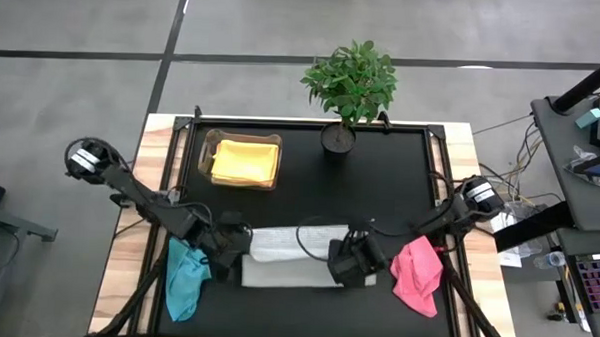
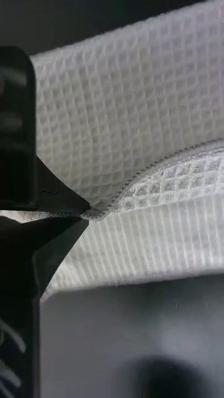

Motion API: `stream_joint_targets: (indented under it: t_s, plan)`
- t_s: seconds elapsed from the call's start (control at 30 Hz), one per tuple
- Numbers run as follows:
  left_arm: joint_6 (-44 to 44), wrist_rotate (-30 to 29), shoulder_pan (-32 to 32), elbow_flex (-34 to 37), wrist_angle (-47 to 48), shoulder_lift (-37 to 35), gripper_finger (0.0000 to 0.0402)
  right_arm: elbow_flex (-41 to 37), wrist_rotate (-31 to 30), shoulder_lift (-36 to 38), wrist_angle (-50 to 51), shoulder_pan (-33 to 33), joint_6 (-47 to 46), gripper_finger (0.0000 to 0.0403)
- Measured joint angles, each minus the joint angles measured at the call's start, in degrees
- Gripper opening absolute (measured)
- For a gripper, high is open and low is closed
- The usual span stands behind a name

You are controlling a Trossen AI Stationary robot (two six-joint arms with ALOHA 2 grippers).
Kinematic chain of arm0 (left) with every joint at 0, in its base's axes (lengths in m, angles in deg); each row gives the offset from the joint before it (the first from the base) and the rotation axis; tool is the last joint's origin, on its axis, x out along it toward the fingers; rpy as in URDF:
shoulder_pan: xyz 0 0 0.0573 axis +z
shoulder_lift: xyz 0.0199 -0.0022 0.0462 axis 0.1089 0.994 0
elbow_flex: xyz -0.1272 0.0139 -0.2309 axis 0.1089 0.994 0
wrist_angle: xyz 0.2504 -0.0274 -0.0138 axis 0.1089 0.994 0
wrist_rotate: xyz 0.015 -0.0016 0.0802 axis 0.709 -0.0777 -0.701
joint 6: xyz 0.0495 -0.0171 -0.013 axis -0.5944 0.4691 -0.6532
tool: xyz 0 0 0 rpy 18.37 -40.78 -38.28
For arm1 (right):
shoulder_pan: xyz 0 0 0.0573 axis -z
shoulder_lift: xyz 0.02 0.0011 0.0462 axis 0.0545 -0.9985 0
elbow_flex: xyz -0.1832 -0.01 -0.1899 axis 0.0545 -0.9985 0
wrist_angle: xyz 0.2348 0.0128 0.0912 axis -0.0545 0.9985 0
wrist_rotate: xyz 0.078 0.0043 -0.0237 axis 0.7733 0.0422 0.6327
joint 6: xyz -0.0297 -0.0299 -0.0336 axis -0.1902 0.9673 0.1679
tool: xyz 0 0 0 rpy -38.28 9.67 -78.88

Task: Fold microfiber towels
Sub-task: Fold the gray towel

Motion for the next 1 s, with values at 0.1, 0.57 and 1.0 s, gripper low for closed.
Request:
stream_joint_targets:
  t_s: [0.1,0.57,1.0]
  plan:
    - [-0.02,-1.47,1.32,0.25,1.85,-0.88,0.0,-1.31,-2.36,-0.04,-0.57,2.06,0.48,0.0008]
    - [0.08,-1.49,4.35,1.93,-1.88,5.54,0.0,-3.23,-4.51,-0.09,-3.98,6.52,2.87,0.002]
    - [2.93,-5.75,5.42,1.97,-1.21,6.64,0.0,-3.25,-4.7,-0.09,-3.73,9.54,4.11,0.012]
